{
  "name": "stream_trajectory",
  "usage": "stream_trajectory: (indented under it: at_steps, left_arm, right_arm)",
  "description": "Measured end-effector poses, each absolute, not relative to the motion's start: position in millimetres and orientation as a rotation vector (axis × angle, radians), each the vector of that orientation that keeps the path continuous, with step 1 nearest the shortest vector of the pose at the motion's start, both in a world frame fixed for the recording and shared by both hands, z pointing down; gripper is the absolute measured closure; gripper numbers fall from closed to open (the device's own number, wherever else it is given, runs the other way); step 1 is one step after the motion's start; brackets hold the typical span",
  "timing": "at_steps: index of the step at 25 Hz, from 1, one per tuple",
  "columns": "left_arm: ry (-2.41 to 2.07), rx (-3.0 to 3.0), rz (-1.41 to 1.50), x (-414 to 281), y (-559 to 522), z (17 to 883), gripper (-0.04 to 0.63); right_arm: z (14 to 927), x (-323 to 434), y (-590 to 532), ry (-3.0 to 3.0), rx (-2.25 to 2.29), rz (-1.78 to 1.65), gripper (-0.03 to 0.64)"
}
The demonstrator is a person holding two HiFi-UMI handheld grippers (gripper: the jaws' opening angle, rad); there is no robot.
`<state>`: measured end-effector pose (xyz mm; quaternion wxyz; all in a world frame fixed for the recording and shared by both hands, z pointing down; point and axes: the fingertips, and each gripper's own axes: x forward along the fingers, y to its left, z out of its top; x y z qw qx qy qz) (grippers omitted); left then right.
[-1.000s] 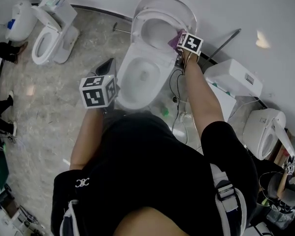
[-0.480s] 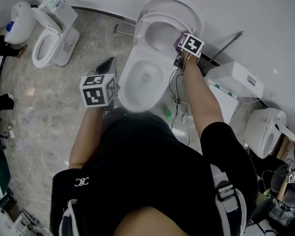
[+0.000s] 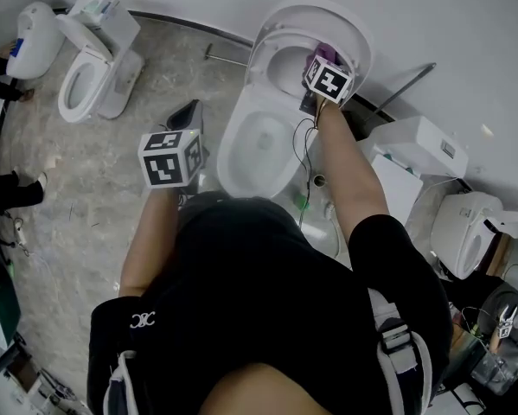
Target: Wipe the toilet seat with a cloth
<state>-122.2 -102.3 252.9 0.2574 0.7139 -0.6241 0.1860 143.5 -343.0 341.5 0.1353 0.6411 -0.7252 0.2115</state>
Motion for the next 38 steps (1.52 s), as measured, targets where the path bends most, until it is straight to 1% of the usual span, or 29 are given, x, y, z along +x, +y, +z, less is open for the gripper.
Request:
stream_trajectory:
  at_steps: [12, 22, 29, 38]
  left_arm:
    - [-1.691, 1.902, 0.509, -173.2, -107.2, 265.3, 0.586]
    - [-1.748, 1.803, 0.495, -228.4, -90.2, 275.1, 0.585]
    - [-1.760, 1.762, 0.482, -252.8, -82.4, 280.3, 0.586]
    - [-1.708, 1.775, 0.485, -249.0, -94.2, 293.3, 0.586]
  right_arm:
    - [343.2, 66.4, -360.6, -2.165, 1.730, 0.429, 0.497]
    - [376.4, -6.9, -370.1, -2.141, 1.498, 0.288, 0.497]
    - [394.9, -23.5, -361.1, -2.107, 1.438, 0.283, 0.497]
    - [428.3, -28.6, -336.0, -2.076, 1.365, 0.328, 0.497]
